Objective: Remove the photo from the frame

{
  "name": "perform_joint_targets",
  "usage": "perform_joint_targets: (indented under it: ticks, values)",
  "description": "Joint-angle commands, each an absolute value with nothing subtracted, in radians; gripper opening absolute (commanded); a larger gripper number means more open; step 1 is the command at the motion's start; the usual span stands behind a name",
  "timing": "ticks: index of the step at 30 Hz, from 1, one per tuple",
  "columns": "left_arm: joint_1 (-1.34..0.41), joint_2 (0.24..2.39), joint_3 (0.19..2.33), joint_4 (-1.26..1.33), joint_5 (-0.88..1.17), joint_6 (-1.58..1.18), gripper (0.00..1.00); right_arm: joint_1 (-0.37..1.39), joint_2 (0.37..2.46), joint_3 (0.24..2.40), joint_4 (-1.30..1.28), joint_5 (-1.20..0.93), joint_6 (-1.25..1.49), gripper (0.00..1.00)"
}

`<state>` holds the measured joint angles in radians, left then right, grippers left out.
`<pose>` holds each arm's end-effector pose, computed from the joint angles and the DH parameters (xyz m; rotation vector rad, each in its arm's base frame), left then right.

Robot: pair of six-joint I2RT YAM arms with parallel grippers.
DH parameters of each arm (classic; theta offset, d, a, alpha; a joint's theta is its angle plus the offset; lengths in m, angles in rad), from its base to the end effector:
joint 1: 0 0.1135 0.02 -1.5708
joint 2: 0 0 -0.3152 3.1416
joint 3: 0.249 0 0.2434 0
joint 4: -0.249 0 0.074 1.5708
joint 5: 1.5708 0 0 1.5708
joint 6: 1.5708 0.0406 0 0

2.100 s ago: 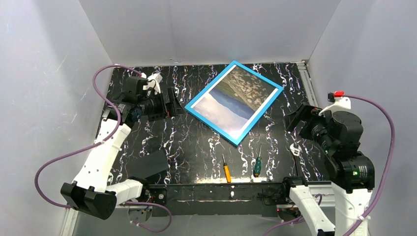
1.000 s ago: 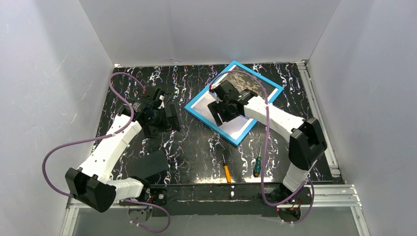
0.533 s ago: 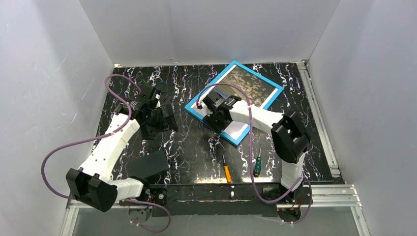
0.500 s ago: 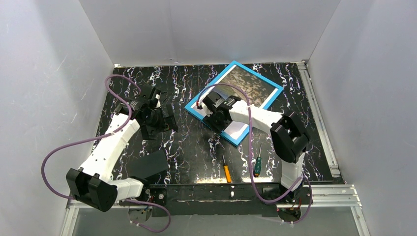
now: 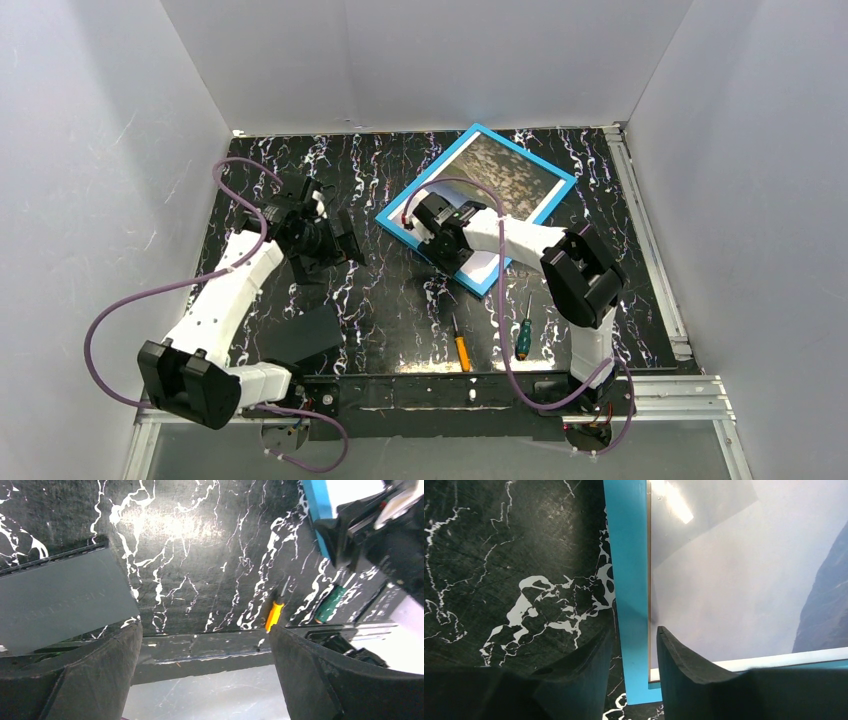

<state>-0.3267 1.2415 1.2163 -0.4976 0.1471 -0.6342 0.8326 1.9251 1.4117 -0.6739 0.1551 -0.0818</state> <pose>0.2390 -0.0873 0.4088 -0.2411 2.1597 -0.7218 0.2785 0.2968 0.2397 -1.1677 2.4669 -0.0031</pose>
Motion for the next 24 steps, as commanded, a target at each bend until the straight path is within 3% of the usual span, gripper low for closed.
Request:
perform_joint_targets:
  ticks: [1,7,14,20,24]
  values:
    - [-0.253,1.263,1.187,-0.534,0.25,-0.669,1.0,0.84,1.949,1.401,-0.632,0.17,-0.079,0.42]
    - [-0.169,1.275,1.124,-0.417,0.381,-0.775,1.0,0.865,1.919,1.388,-0.611,0.224,-0.069,0.28]
    - [-0.109,1.354,1.0,-0.076,0.624,-1.007,1.0,0.867,1.808,1.409,-0.641,0.196,-0.057,0.02]
    - [-0.117,1.459,0.871,0.444,0.741,-1.318,1.0,0.867,1.709,1.403,-0.65,0.131,-0.063,0.01]
    - [-0.17,1.527,0.837,0.616,0.739,-1.41,1.0,0.867,1.673,1.425,-0.677,0.089,-0.056,0.01]
